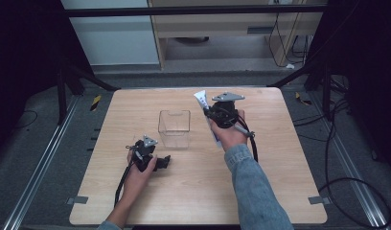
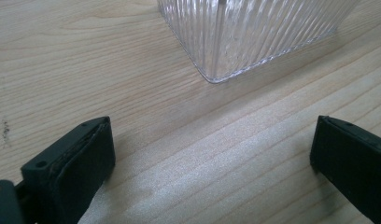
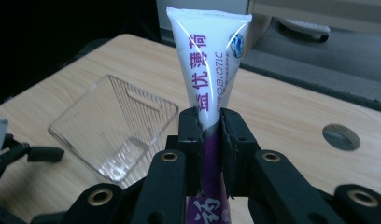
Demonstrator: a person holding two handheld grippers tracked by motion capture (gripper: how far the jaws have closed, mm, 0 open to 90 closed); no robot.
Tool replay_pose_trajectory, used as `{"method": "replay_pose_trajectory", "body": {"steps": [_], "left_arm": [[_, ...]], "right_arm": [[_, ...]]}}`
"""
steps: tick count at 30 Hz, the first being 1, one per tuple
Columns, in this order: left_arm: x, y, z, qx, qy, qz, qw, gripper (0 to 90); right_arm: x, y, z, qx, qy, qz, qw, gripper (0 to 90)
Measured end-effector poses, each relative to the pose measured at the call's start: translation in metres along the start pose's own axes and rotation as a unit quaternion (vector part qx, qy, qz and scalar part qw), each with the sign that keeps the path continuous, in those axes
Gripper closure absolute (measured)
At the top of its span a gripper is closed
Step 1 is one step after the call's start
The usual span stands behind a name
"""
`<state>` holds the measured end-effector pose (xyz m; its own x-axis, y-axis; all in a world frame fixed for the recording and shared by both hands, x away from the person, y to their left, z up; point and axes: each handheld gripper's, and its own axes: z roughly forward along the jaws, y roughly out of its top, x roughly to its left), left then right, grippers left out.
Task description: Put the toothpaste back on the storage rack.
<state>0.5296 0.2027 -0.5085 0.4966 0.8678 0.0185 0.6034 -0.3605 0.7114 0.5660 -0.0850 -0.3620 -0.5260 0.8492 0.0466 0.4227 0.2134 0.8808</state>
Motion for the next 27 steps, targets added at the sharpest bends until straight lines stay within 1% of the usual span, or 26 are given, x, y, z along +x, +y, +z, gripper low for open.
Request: {"method": "replay_pose_trajectory", "body": {"steps": [2,5,11,13,14,15,16,17,21,25,27], "left_arm": [[0.000,0.000,0.000,-0.001,0.000,-0.001,1.0000,0.0],[0.000,0.000,0.000,-0.001,0.000,0.000,1.0000,0.0],[0.000,0.000,0.000,-0.002,0.000,-0.001,1.0000,0.0],[0.000,0.000,0.000,-0.001,0.000,-0.001,1.0000,0.0],[0.000,0.000,0.000,-0.001,0.000,-0.001,1.0000,0.0],[0.000,0.000,0.000,-0.001,0.000,-0.001,1.0000,0.0],[0.000,0.000,0.000,-0.001,0.000,-0.001,1.0000,0.0],[0.000,0.000,0.000,-0.002,0.000,-0.001,1.0000,0.0],[0.000,0.000,0.000,-0.002,0.000,0.000,1.0000,0.0],[0.000,0.000,0.001,-0.002,0.000,0.000,1.0000,0.0],[0.000,0.000,0.001,-0.002,0.000,0.000,1.0000,0.0]], "right_arm": [[0.006,0.011,0.000,-0.017,0.004,0.001,0.9999,79.7],[0.013,0.021,0.002,-0.030,0.008,-0.003,0.9995,79.6],[0.028,0.041,0.007,-0.048,0.019,-0.012,0.9986,79.6],[0.032,0.047,0.009,-0.054,0.016,-0.016,0.9983,79.6],[0.032,0.047,0.009,-0.054,0.016,-0.016,0.9983,79.6],[0.035,0.052,0.011,-0.061,0.005,-0.017,0.9980,79.6],[0.036,0.054,0.013,-0.061,-0.001,-0.016,0.9980,79.6],[0.037,0.056,0.014,-0.062,-0.001,-0.013,0.9980,79.6],[0.040,0.063,0.021,-0.069,0.002,-0.014,0.9975,79.6],[0.047,0.069,0.028,-0.080,0.011,-0.013,0.9967,79.6],[0.051,0.071,0.031,-0.084,0.014,-0.017,0.9962,79.5]]}}
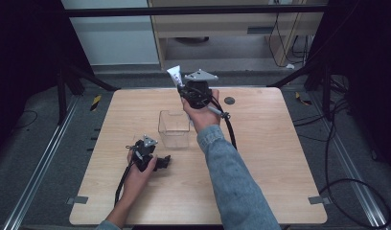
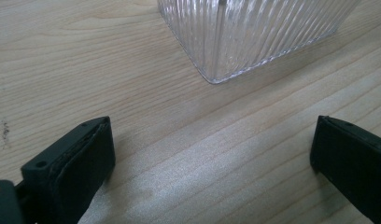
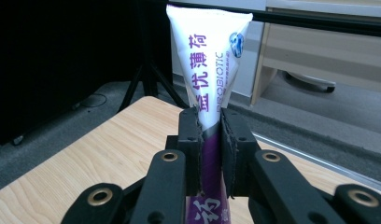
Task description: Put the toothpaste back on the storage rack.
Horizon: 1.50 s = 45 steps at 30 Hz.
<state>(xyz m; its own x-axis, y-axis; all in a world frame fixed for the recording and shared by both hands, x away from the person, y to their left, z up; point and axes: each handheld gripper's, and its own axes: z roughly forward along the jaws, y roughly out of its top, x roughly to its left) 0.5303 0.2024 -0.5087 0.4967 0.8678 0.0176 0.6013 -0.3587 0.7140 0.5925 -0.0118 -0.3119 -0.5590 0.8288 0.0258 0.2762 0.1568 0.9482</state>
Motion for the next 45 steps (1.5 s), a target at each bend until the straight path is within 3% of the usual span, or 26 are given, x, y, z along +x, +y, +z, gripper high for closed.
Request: {"method": "replay_pose_trajectory", "body": {"steps": [14,45], "left_arm": [[0.000,0.000,0.000,-0.001,0.000,0.001,1.0000,0.0],[0.001,0.001,0.001,0.000,-0.002,0.002,1.0000,0.0]], "right_arm": [[0.015,-0.002,0.021,-0.002,0.015,0.000,0.9999,79.5],[0.023,-0.012,0.039,0.008,0.027,-0.001,0.9996,79.2]]}}
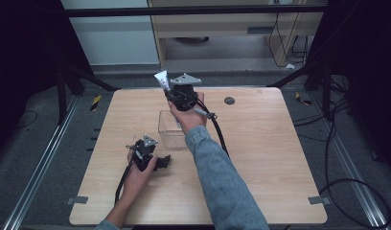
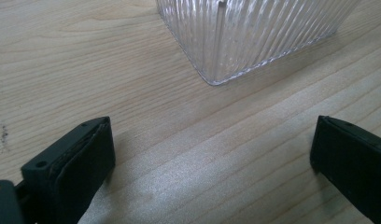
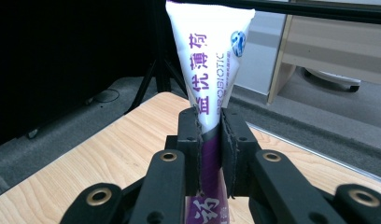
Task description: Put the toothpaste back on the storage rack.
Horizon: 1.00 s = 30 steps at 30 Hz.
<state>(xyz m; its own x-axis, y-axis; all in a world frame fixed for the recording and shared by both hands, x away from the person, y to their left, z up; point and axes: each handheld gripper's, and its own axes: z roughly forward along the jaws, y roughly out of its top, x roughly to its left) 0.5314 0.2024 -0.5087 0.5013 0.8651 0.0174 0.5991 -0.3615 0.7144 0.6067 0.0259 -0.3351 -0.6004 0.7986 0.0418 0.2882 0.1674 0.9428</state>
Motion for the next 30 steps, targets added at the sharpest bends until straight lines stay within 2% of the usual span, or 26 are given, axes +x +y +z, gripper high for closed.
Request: {"method": "replay_pose_trajectory", "body": {"steps": [30], "left_arm": [[0.000,0.000,0.000,0.000,-0.001,0.001,1.0000,0.0]], "right_arm": [[0.000,-0.017,0.009,0.026,0.003,0.000,0.9996,79.5]]}}
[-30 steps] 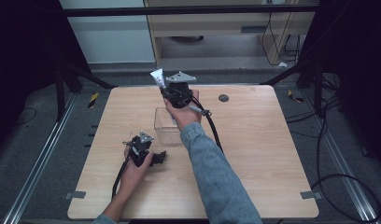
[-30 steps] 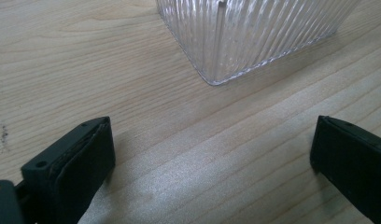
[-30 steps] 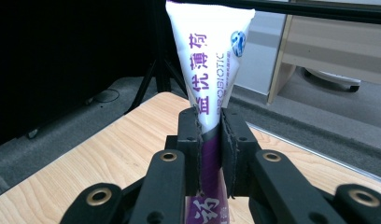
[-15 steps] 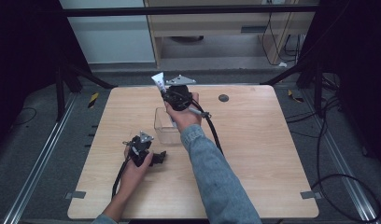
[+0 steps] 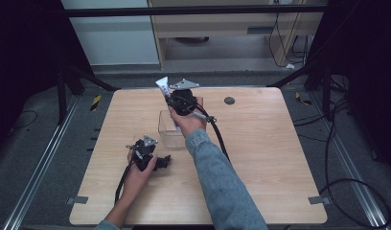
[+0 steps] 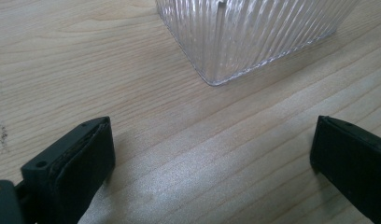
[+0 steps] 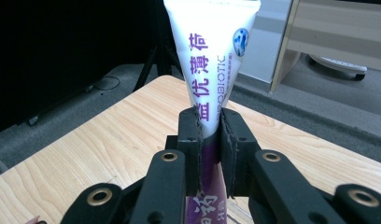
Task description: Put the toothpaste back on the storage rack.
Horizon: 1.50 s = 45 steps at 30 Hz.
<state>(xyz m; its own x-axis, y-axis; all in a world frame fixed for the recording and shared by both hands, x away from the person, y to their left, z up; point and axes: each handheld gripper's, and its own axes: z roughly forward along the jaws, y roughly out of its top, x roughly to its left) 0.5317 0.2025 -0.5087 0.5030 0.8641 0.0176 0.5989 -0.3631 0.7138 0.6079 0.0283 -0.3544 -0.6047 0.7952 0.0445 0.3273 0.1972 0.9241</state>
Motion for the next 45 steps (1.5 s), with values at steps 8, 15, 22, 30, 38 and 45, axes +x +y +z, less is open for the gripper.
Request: {"method": "replay_pose_trajectory", "body": {"steps": [8,15,22,30,38,45], "left_arm": [[0.000,0.000,0.000,0.001,0.000,0.002,1.0000,0.0],[0.000,0.000,0.000,0.001,0.000,0.001,1.0000,0.0],[0.000,0.000,0.000,0.001,0.000,0.001,1.0000,0.0],[0.000,0.000,0.000,0.001,0.000,0.002,1.0000,0.0],[0.000,0.000,0.000,0.001,0.000,0.002,1.0000,0.0],[0.000,0.000,0.000,0.001,0.000,0.002,1.0000,0.0]], "right_arm": [[-0.003,-0.006,0.000,0.006,-0.001,0.001,1.0000,79.5],[-0.003,-0.013,-0.002,0.013,-0.002,0.001,0.9999,79.6],[-0.003,-0.018,-0.003,0.017,-0.002,-0.001,0.9998,79.8],[-0.003,-0.023,-0.004,0.022,-0.003,-0.002,0.9998,79.9],[-0.002,-0.026,-0.005,0.023,-0.002,-0.003,0.9997,79.9],[-0.003,-0.031,-0.005,0.028,-0.002,-0.003,0.9996,80.0]]}}
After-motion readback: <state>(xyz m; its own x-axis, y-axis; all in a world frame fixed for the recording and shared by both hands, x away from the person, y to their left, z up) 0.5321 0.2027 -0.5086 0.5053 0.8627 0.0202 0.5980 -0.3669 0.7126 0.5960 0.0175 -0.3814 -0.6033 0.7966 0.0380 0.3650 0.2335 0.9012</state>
